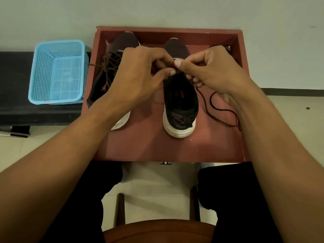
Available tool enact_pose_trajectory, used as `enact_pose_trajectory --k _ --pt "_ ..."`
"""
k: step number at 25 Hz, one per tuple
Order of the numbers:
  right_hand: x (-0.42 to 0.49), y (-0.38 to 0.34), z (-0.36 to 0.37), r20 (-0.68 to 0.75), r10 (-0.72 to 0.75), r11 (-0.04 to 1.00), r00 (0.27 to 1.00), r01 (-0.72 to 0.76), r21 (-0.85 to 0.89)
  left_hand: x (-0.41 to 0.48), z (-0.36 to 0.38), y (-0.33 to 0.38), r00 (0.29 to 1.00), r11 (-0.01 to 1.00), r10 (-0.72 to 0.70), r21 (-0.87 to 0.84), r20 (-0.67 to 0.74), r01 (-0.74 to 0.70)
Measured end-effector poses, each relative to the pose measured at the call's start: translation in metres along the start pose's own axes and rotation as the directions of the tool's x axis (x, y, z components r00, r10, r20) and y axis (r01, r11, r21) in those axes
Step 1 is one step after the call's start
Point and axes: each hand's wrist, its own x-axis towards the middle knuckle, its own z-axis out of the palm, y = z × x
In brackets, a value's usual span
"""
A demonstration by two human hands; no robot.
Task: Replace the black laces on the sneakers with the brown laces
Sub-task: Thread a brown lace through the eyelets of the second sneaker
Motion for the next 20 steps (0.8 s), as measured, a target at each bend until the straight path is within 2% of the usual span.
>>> enact_pose_trajectory --k 5,8,11,14,20 --pt "-0.002 0.005 -0.015 -0.017 0.016 1.0 1.0 -0.016 0.013 -0.001 -0.007 -0.008 0.998 0.997 -0.057 0.055 -0.013 0.057" --pt "-0.001 0.003 -0.011 -0.003 0.013 0.998 1.0 -0.013 -0.059 -0.002 -0.001 -0.003 0.999 0.999 -0.024 0.037 0.042 0.022" --pt "-0.002 -0.002 -0.004 0.03 -0.005 0.997 1.0 0.008 -0.081 0.0 0.004 0.002 0.999 1.0 0.006 0.016 0.037 -0.007" --pt "-0.005 -0.001 -0.013 -0.033 -0.001 0.997 0.999 -0.002 -0.076 0.001 0.002 -0.001 0.998 0.998 -0.058 -0.014 0.019 0.058" --pt "-0.008 0.005 -0.013 -0.003 0.095 0.92 0.996 -0.089 -0.382 0.001 0.01 0.002 0.998 0.997 -0.039 0.062 0.045 0.036"
